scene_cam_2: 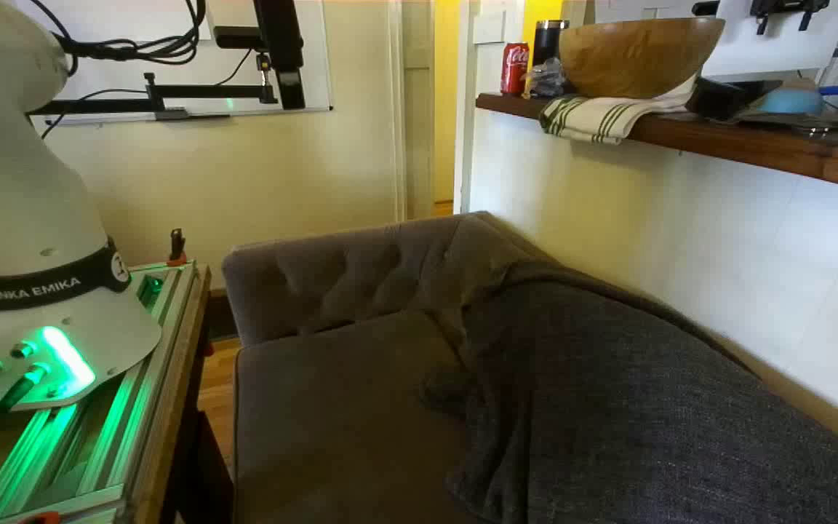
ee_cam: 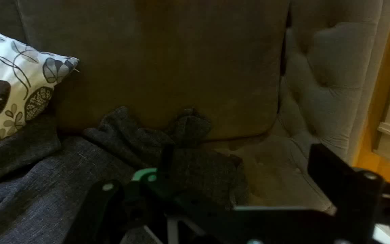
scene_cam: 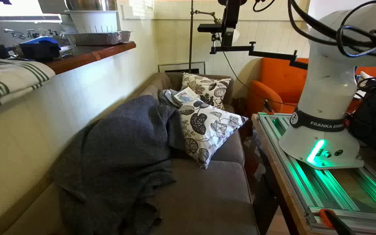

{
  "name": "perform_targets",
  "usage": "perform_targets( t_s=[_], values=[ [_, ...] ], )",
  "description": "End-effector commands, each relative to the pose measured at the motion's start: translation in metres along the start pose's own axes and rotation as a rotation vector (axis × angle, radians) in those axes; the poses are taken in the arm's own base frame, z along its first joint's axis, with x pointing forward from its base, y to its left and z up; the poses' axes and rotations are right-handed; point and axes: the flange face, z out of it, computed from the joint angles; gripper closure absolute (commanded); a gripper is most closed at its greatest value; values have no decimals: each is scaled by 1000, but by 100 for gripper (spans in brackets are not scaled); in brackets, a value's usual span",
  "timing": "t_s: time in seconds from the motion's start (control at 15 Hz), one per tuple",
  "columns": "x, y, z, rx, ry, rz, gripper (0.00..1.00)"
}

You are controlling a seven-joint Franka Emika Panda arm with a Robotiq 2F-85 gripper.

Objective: Fold the blanket

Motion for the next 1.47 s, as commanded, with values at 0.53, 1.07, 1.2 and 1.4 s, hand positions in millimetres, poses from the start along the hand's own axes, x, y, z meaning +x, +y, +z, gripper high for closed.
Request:
perform_targets(
  t_s=[0.53,1.07,1.2,1.4],
  values=[
    [33,-33,27,-15,19,-79,0],
    [108,-125,149,-48,143,-203,0],
    [126,-131,177,-42,200,-170,0],
    [150,-147,219,-55,236,-158,0]
  ],
)
